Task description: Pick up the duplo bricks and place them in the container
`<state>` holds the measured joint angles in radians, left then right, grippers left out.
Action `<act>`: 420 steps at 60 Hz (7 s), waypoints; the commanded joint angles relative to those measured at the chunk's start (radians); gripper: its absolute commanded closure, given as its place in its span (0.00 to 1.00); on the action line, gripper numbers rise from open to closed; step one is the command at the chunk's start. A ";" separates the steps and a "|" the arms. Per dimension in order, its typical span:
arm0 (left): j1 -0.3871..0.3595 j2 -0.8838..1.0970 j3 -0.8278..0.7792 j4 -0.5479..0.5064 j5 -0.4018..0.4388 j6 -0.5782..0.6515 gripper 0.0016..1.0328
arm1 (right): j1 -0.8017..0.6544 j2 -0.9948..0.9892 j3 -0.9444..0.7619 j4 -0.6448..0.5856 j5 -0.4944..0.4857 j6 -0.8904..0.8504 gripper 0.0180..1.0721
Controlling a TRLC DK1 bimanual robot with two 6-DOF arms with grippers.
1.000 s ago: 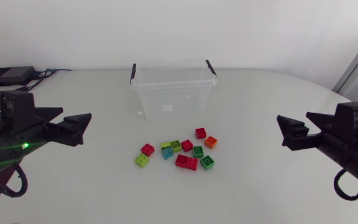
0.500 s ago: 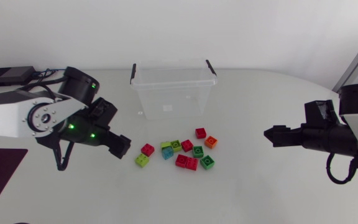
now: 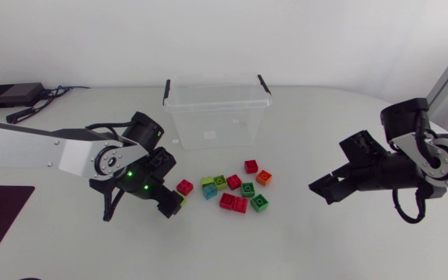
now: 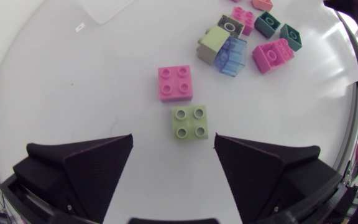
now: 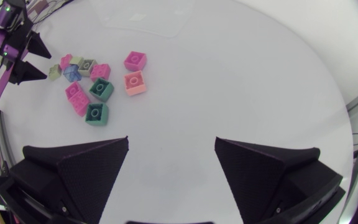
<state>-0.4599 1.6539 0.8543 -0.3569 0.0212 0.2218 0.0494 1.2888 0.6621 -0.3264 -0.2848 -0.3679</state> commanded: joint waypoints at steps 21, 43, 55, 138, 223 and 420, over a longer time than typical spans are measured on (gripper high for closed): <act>-0.022 0.116 0.045 0.065 0.029 0.040 0.36 | 0.136 0.130 0.068 0.063 0.006 -0.043 0.05; -0.010 0.086 0.002 0.116 0.121 0.076 0.74 | 0.251 0.340 0.189 0.113 0.078 -0.055 0.08; -0.008 0.026 -0.009 0.095 0.121 0.102 0.75 | 0.282 0.438 0.257 0.127 0.096 -0.051 0.11; 0.156 0.021 0.354 0.473 0.279 -0.151 0.72 | 0.313 0.274 0.404 -0.010 0.125 -0.012 0.69; 0.107 -0.178 0.015 0.115 0.295 0.126 0.05 | 0.282 0.942 1.438 -0.191 0.147 0.087 0.05; 0.141 0.222 0.552 0.496 0.071 -0.061 0.06 | 0.411 0.158 0.404 -0.108 0.237 0.104 0.64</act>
<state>-0.3286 1.8790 1.4082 0.1360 0.0956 0.1757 0.4801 1.4593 0.9997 -0.4068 -0.0410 -0.2470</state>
